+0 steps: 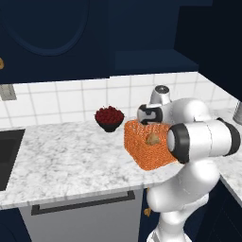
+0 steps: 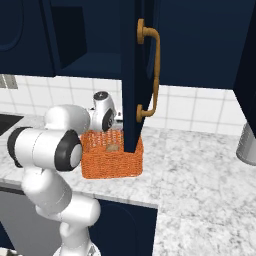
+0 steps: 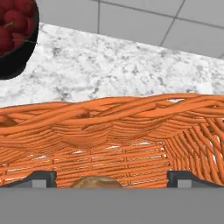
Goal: Open the cabinet, pick up the bread from the cabinet and place it in the basket. Then move the basket to the dining counter.
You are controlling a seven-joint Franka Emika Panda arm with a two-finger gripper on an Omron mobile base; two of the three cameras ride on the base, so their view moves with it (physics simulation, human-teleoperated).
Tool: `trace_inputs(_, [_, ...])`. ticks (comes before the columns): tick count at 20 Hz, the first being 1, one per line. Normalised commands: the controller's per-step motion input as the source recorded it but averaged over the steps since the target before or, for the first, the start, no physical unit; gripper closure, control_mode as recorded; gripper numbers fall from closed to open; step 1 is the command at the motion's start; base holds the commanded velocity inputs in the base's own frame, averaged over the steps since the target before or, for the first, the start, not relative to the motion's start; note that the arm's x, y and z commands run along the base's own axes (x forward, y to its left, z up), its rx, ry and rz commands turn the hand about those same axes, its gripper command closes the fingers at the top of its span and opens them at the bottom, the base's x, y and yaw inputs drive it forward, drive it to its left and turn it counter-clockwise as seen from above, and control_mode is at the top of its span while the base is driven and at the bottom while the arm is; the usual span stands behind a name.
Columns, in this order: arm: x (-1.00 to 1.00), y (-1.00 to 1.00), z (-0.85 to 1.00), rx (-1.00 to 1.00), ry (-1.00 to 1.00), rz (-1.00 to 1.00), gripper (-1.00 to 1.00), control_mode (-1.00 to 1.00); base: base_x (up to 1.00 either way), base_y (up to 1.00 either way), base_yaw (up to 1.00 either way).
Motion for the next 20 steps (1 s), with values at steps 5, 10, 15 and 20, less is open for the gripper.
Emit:
trace_inputs(5, [-0.76, 0.00, 0.38, 0.01, -0.08, -0.05, -1.00, -1.00, 0.00, 0.00, 0.00])
trace_inputs(10, [-0.29, 0.02, 0.86, 0.00, 0.02, -0.25, -1.00, -1.00, 0.00, 0.00, 0.00])
trace_inputs(15, [-0.38, 0.03, 0.22, 0.08, 0.05, -0.52, -1.00, -1.00, 0.00, 0.00, 0.00])
trace_inputs(20, [-0.38, 0.00, 0.00, 0.26, 0.01, -0.56, -1.00, -1.00, 0.00, 0.00, 0.00])
